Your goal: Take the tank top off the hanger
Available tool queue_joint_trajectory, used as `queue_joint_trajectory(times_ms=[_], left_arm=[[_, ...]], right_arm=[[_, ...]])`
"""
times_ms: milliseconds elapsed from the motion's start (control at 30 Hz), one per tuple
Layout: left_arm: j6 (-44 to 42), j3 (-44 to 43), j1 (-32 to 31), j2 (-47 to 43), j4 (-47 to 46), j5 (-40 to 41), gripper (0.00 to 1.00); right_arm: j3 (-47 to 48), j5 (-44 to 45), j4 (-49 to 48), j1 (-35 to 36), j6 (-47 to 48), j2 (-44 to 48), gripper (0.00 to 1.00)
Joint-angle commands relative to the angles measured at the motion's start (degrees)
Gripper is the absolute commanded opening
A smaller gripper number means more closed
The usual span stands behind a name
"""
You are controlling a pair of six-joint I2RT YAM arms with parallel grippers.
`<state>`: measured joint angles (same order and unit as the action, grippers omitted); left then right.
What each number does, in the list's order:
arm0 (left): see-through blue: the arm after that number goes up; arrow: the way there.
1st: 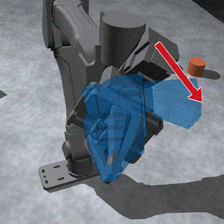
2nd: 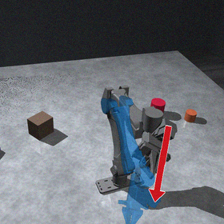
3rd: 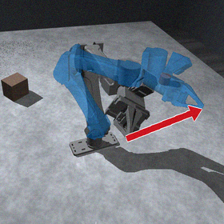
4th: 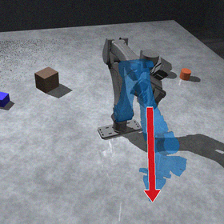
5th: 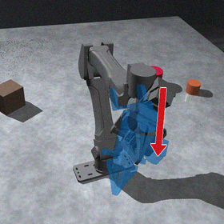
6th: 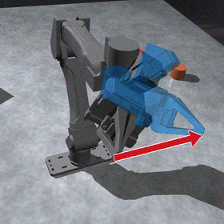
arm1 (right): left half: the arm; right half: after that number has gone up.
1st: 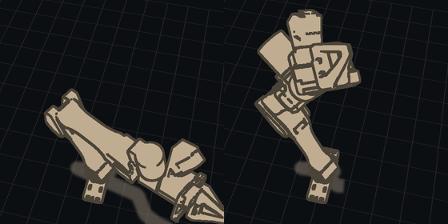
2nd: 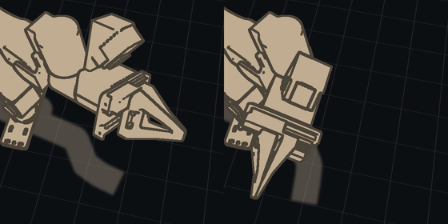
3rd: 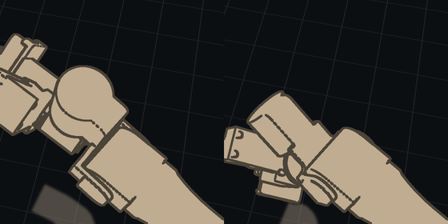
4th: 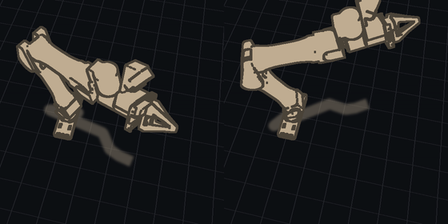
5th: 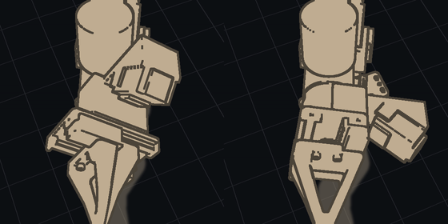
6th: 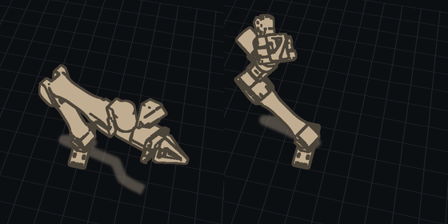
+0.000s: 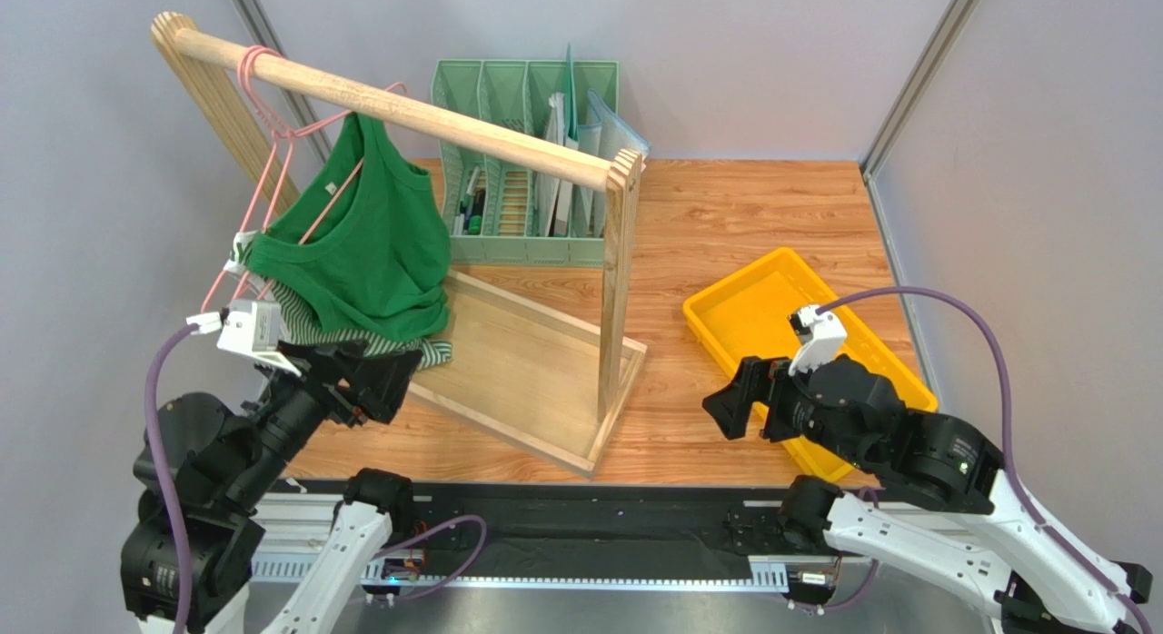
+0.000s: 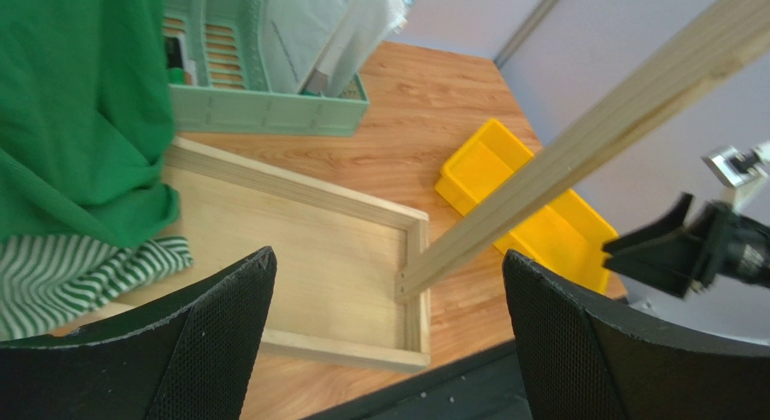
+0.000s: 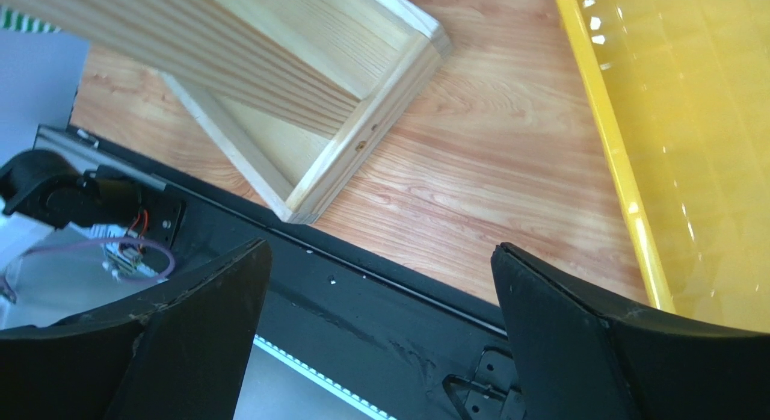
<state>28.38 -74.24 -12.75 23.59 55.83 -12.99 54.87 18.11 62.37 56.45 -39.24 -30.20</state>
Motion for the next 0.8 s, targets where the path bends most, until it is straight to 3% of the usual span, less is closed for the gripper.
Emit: queue_joint_trajectory(times_ms=[0, 233, 467, 667, 767], left_arm=[[-8.77, -8.88, 0.27, 7.15, 5.07, 8.76, 0.99], [-14.58, -14.00, 0.27, 17.17, 3.06, 16.31, 0.99], [-17.13, -24.71, 0.36, 27.02, 1.65, 19.58, 0.95], [-19.42, -37.62, 4.31, 34.48, 7.97, 19.24, 0.87], [-20.03, -40.10, 6.77, 35.38, 9.47, 19.41, 0.86]], right_arm=[[3.13, -5.62, -5.94, 0.16, 10.58, 1.72, 1.00], [6.56, -8.88, -5.59, 0.24, 16.39, -1.53, 1.00], [7.62, -9.85, -5.94, 0.16, 18.24, -1.89, 1.00], [8.49, -10.64, -5.51, 0.24, 18.41, -1.27, 1.00], [8.94, -11.43, -5.07, 0.16, 18.41, -1.01, 1.00]])
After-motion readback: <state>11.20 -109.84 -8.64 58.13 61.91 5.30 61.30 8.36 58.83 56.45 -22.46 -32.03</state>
